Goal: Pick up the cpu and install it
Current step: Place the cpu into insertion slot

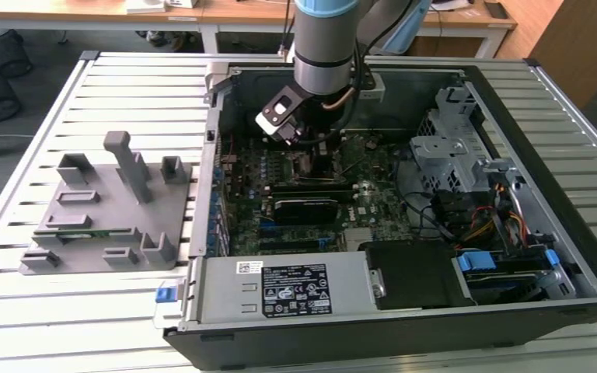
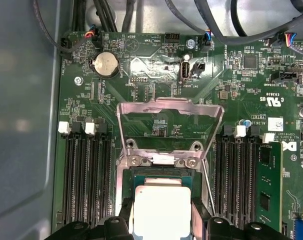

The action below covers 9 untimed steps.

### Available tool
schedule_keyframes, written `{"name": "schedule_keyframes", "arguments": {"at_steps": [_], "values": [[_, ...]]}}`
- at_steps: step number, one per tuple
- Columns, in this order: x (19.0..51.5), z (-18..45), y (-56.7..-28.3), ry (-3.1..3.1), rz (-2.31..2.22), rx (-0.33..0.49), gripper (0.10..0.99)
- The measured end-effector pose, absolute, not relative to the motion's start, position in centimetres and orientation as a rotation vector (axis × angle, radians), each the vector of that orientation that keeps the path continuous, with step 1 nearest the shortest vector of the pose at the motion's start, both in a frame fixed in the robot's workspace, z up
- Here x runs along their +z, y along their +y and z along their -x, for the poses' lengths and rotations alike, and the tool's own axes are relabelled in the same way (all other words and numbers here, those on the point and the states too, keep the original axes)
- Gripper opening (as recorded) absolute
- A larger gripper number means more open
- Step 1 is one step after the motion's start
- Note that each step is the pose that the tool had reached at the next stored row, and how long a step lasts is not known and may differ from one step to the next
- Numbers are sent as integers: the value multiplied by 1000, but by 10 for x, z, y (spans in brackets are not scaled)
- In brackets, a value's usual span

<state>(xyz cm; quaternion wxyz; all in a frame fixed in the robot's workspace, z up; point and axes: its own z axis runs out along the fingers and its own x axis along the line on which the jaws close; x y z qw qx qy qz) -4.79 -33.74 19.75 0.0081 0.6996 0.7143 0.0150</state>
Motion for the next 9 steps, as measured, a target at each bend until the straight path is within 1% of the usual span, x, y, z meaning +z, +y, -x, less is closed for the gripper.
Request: {"name": "schedule_keyframes", "arguments": {"at_steps": [9], "values": [[194, 48, -337, 2228, -2191, 47, 541]]}}
